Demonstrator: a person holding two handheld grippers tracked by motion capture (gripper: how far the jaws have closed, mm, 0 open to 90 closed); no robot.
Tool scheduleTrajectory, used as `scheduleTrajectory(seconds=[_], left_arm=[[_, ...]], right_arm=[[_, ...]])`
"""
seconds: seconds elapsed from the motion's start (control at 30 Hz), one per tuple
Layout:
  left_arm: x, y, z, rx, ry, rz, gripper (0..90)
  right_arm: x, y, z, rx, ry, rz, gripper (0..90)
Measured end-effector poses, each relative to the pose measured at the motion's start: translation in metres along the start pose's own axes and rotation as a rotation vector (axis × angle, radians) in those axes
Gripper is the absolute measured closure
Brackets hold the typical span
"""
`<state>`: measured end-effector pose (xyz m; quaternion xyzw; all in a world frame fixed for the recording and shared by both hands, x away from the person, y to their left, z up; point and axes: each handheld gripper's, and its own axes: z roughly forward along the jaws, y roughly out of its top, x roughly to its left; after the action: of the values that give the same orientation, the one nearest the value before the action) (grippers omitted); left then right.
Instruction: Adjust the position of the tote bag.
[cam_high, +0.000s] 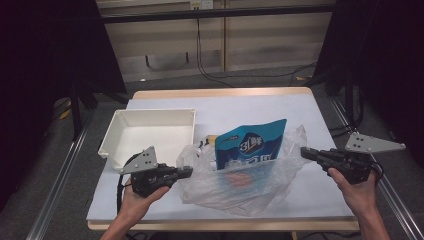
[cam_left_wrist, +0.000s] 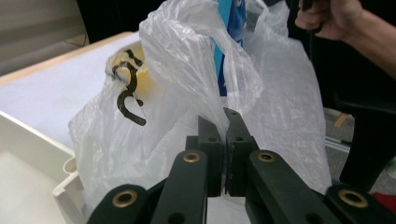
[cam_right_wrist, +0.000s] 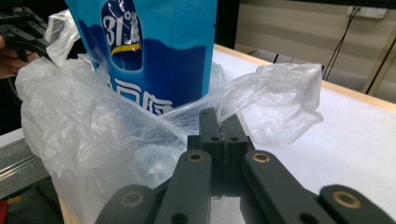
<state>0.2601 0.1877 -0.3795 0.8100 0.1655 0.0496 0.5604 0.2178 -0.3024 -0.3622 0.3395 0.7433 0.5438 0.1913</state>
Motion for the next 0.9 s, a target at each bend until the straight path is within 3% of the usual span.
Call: scheduleTrajectory(seconds=[0.07,0.23,0.6,0.83,0.9], left_arm=[[0.003,-0.006,0.006,0.041,0.0,-0.013,88.1],[0.005,-0.013,0.009,0.086,-0.007,-0.022,88.1],[0.005,-0.032,0.02,0.159,-0.034,-0.029,88.2],[0.002,-0.042,0.025,0.224,-0.04,-0.025,88.3],[0.0,-0.044,0.025,0.223,-0.047,-0.027,88.3]], right_arm=[[-0.002,-0.002,0.002,0.017,0.005,0.004,90.0],[-0.003,-0.009,0.009,0.059,0.022,0.015,90.0],[-0.003,-0.029,0.024,0.153,0.054,0.04,90.0],[0.003,-0.035,0.026,0.193,0.06,0.027,90.0],[0.003,-0.038,0.025,0.201,0.061,0.03,90.0]])
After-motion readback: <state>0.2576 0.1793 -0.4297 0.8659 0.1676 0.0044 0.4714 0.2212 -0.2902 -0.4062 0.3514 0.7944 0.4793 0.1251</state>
